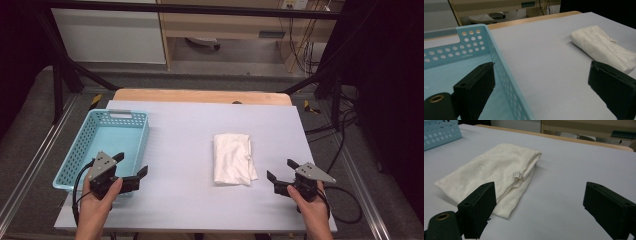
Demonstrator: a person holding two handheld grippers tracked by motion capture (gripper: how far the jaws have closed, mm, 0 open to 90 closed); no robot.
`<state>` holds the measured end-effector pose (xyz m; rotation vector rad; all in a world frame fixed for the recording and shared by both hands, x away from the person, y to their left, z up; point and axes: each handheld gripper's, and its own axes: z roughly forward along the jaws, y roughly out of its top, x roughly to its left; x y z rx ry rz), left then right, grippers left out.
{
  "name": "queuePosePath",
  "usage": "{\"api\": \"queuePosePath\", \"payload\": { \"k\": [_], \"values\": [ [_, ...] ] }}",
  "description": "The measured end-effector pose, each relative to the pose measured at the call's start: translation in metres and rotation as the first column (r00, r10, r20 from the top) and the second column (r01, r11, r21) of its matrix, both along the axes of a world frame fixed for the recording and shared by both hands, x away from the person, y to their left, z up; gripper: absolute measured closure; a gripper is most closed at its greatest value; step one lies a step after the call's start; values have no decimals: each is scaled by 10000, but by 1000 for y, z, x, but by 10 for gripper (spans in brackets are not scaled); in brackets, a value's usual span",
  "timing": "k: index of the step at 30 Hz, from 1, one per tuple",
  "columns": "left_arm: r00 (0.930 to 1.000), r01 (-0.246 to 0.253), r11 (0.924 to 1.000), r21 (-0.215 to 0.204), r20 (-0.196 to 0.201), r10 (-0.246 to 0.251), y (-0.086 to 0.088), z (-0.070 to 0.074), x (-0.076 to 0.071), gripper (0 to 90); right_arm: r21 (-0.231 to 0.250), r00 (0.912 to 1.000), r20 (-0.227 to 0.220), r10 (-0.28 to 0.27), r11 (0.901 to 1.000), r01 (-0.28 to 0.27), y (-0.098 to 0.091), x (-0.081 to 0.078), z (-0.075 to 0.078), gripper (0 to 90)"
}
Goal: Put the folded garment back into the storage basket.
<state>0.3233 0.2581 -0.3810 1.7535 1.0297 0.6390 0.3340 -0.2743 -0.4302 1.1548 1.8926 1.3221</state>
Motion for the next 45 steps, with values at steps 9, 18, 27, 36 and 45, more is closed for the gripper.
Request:
{"api": "queuePosePath", "payload": {
  "k": [9, 18, 27, 36, 45],
  "values": [
    [9986, 424, 9991, -51, 319, -422, -13, -2, -3, 71, 109, 10000, -13, -15, 9999, 15, 0, -2, 1, 96],
    [9931, 1140, 9919, 555, 214, -1153, -50, -1, -10, 74, -32, 9996, -266, 42, 10000, -43, 9, -2, 2, 76],
    [9809, 1945, 9768, 900, -271, -1928, -92, -13, -10, 70, -86, 9983, -578, 46, 10000, -51, 11, 1, 1, 81],
    [9596, 2790, 9475, 1564, -830, -2689, -138, -29, 2, 125, -325, 9966, -822, 106, 9994, -133, 14, -3, -1, 82],
    [9347, 3339, 9306, 1501, -1801, -3063, -166, -51, 24, 289, -545, 9943, -1042, 247, 9980, -305, 21, 0, -2, 86]
  ]
}}
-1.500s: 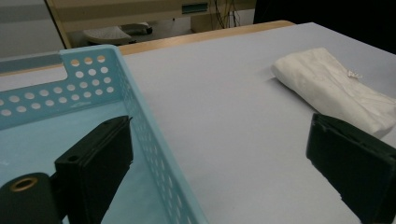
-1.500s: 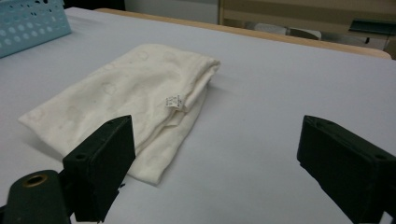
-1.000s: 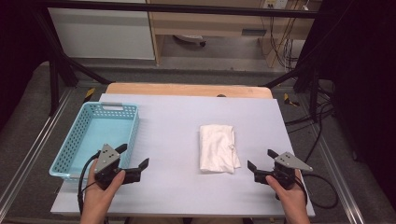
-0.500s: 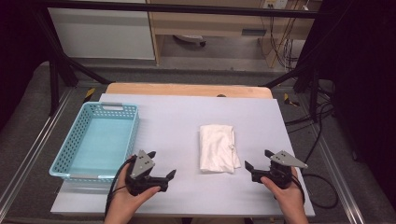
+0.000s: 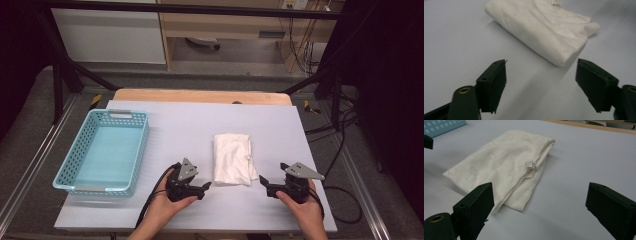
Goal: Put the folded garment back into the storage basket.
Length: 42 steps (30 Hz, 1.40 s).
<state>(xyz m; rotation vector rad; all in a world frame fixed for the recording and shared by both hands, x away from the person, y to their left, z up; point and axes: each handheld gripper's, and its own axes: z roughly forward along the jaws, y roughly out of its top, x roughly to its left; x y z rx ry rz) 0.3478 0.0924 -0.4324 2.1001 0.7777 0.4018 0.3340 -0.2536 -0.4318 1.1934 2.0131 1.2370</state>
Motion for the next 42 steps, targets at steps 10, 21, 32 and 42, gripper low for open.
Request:
{"api": "queuePosePath", "payload": {
  "k": [10, 21, 32, 42],
  "values": [
    [9971, 682, 9956, 635, -394, -658, -28, -18, -1, 505, -194, 9996, -65, 292, 9994, -294, 9, -3, 0, 92],
    [9975, 499, 9979, 401, -511, -479, -45, -26, 17, 777, -118, 9992, -55, 402, 9991, -402, 8, -5, 2, 96],
    [9974, 458, 9978, 472, -572, -431, -46, -24, 16, 846, -263, 9981, -73, 610, 9978, -611, 17, -7, 2, 103],
    [9964, 500, 9976, 487, -712, -465, -35, -18, 2, 847, -269, 9954, -263, 926, 9953, -933, 27, -13, 0, 102]
  ]
}}
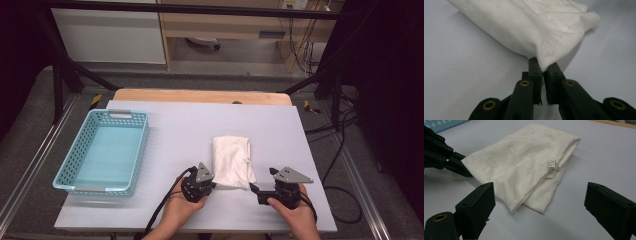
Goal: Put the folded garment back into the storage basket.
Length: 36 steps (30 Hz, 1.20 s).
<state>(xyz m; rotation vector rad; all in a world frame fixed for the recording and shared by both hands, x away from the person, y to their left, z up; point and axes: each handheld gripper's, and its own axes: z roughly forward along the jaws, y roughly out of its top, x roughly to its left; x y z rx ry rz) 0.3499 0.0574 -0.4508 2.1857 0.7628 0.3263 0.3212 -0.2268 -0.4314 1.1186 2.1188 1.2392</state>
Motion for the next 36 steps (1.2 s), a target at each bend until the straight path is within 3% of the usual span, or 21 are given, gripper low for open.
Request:
{"api": "queuePosePath", "payload": {
  "k": [13, 16, 21, 22, 23, 24, 25, 26, 32, 36],
  "values": [
    [9978, 363, 9993, 58, -564, -359, 24, 1, -38, 846, 67, 9954, -209, 933, 9956, -932, 32, -12, 4, 93],
    [9973, 426, 9991, 66, -604, -422, 27, 3, -48, 844, 9, 9930, -486, 1075, 9942, -1075, 40, -20, 5, 93],
    [9987, 412, 9991, 55, -287, -411, 30, 5, -57, 797, -210, 9902, -687, 1217, 9921, -1234, 42, -27, -1, 95],
    [9992, 368, 9993, -24, -137, -369, 31, 6, -59, 685, -357, 9895, -799, 1207, 9917, -1239, 43, -28, -5, 96],
    [9996, 295, 9995, -74, 19, -295, 33, 7, -60, 685, -357, 9895, -799, 1207, 9917, -1239, 43, -28, -5, 96],
    [9997, 202, 9997, -125, 103, -200, 35, 9, -60, 570, -546, 9883, -893, 1237, 9902, -1289, 43, -28, -7, 96],
    [9998, 134, 9997, -217, 161, -130, 38, 11, -60, 570, -546, 9883, -893, 1237, 9902, -1289, 43, -28, -7, 96],
    [9998, 130, 9993, -353, 184, -124, 41, 13, -60, 499, -679, 9878, -978, 1213, 9894, -1283, 43, -27, -9, 95],
    [9982, -315, 9908, -1316, 469, 380, 55, 28, -54, 441, -956, 9808, -1558, 1175, 9864, -1334, 42, -27, -20, 96],
    [9940, -749, 9861, -1483, 680, 857, 63, 31, -50, 440, -874, 9749, -1811, 1297, 9852, -1473, 45, -26, -24, 99]
  ]
}}
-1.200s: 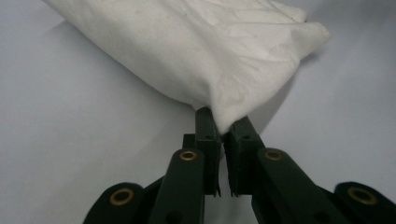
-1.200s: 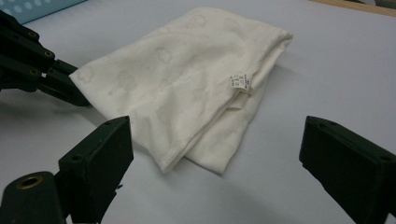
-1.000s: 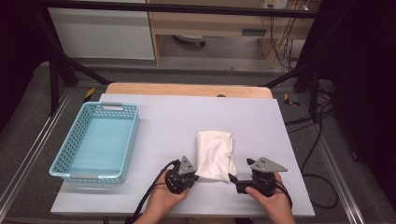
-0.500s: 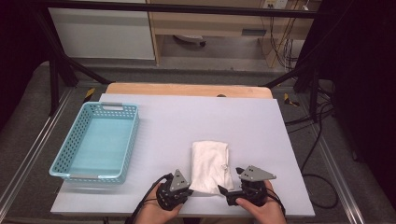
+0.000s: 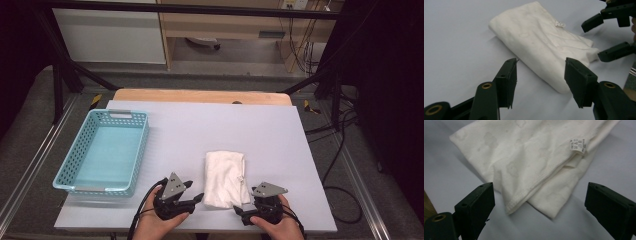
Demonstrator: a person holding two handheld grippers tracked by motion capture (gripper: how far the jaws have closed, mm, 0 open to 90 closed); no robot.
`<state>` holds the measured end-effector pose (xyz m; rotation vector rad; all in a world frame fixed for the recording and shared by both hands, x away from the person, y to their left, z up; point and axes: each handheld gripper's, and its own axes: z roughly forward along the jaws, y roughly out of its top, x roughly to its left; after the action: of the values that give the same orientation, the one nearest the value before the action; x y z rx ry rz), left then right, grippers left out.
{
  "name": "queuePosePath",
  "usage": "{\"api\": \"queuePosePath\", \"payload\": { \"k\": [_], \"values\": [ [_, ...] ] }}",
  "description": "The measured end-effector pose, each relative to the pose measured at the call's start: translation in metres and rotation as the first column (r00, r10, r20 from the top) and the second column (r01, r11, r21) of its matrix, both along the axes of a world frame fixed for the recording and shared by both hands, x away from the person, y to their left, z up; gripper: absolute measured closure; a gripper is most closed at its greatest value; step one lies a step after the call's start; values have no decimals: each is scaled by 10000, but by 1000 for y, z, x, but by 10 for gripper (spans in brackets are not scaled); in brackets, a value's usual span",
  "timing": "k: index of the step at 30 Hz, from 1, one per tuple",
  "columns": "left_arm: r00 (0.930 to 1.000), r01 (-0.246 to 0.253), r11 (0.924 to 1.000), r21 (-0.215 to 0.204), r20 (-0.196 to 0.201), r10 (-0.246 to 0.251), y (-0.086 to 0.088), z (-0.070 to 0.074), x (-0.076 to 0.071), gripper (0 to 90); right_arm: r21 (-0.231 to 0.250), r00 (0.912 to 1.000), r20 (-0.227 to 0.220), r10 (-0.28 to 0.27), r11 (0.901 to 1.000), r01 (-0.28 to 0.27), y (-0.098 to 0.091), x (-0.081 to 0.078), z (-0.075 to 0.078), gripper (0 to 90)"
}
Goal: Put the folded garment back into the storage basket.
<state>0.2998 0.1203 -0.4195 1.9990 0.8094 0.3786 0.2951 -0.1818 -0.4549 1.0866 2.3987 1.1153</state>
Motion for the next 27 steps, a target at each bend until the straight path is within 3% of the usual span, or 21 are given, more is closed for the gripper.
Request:
{"api": "queuePosePath", "payload": {
  "k": [2, 5, 7, 9, 10, 13, 14, 15, 17, 23, 27],
  "values": [
    [9999, -130, 9999, -44, 32, 130, 3, 1, 1, 440, -7, 9999, -61, 125, 9999, -125, 5, 0, -2, 98],
    [9994, -305, 9995, 89, 176, 304, 6, 1, 3, 441, -401, 9999, -125, 99, 9991, -104, 11, 1, -5, 101],
    [9986, -450, 9989, 164, 269, 445, 9, 2, 5, 440, -567, 10000, 48, -38, 9984, 40, 14, 3, -7, 112],
    [9980, -583, 9981, 181, 248, 579, 12, 2, 7, 433, -527, 9995, 270, -166, 9984, 180, 16, 4, -6, 273],
    [9976, -659, 9977, 130, 235, 656, 13, 1, 8, 433, -527, 9995, 270, -166, 9984, 180, 16, 4, -6, 273],
    [9966, -771, 9969, 168, 291, 766, 16, 2, 10, 425, -314, 9993, 357, -63, 9995, 74, 15, 4, -5, 459],
    [9964, -790, 9967, 183, 310, 784, 16, 2, 11, 420, -50, 9995, 322, -5, 10000, 6, 13, 5, -5, 610],
    [9963, -806, 9965, 218, 319, 799, 17, 2, 11, 420, -50, 9995, 322, -5, 10000, 6, 13, 5, -5, 610],
    [9959, -859, 9961, 222, 316, 852, 18, 2, 12, 414, 148, 9994, 344, 63, 9999, -68, 11, 7, -6, 749],
    [9954, -884, 9958, 225, 386, 875, 18, 3, 14, 394, 142, 9988, 377, 296, 9994, -302, 11, 7, -5, 804],
    [9950, -840, 9964, 63, 546, 835, 16, 7, 13, 374, 402, 9989, 379, 293, 9987, -308, 5, -2, 0, 808]
  ]
}}
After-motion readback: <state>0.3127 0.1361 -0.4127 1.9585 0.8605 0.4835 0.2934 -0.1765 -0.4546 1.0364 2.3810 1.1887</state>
